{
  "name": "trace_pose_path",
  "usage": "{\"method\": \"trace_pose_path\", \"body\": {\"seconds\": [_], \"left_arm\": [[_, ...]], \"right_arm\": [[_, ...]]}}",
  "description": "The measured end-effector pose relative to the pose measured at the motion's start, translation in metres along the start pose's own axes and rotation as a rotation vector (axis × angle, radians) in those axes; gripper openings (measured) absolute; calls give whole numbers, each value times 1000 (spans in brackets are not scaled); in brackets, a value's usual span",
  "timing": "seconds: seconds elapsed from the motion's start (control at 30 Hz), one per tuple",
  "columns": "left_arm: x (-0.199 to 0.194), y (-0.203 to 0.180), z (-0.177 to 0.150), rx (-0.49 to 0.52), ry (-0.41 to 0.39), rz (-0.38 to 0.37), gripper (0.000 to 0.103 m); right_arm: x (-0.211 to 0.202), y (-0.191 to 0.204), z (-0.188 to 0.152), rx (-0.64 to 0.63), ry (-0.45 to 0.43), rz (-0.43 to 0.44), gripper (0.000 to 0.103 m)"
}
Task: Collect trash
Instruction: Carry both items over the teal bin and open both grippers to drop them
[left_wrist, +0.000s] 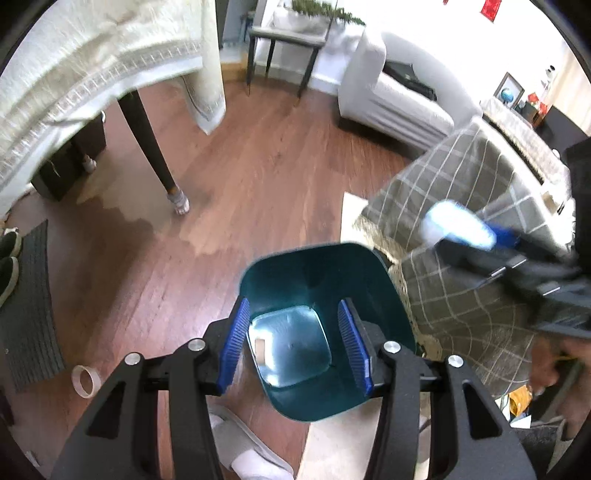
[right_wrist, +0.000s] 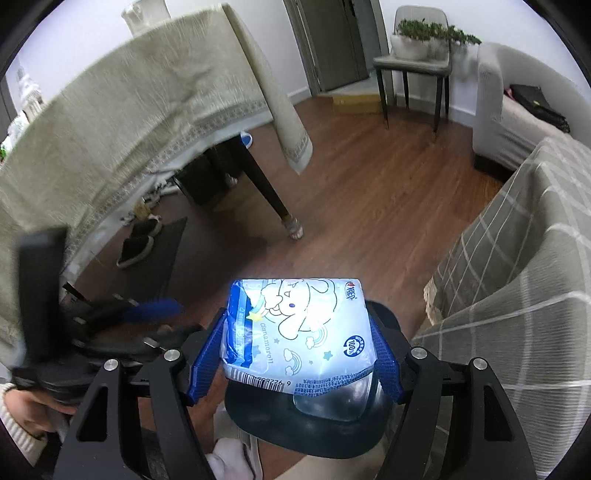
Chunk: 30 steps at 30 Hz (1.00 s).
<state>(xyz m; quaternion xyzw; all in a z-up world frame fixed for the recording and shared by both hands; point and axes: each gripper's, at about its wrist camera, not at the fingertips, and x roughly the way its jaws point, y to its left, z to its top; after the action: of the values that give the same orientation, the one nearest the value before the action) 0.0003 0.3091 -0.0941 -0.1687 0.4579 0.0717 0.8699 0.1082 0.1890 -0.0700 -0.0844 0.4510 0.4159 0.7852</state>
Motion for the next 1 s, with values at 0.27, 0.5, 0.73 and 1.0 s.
{"method": "trace_pose_path", "body": {"seconds": [0.27, 0.5, 0.73, 1.0], "left_arm": [[-31, -2, 10, 15, -80, -19, 38], [-56, -8, 20, 29, -141, -52, 32], [-72, -15, 27, 26, -184, -81, 32], [-80, -15, 32, 24, -209, -73, 32]], "right_arm": [[42, 5, -15, -19, 120, -28, 72], [68, 3, -36, -61, 216, -85, 73], [83, 5, -50, -110, 292, -128, 84], [66, 19, -45, -142, 257, -104, 84]]}}
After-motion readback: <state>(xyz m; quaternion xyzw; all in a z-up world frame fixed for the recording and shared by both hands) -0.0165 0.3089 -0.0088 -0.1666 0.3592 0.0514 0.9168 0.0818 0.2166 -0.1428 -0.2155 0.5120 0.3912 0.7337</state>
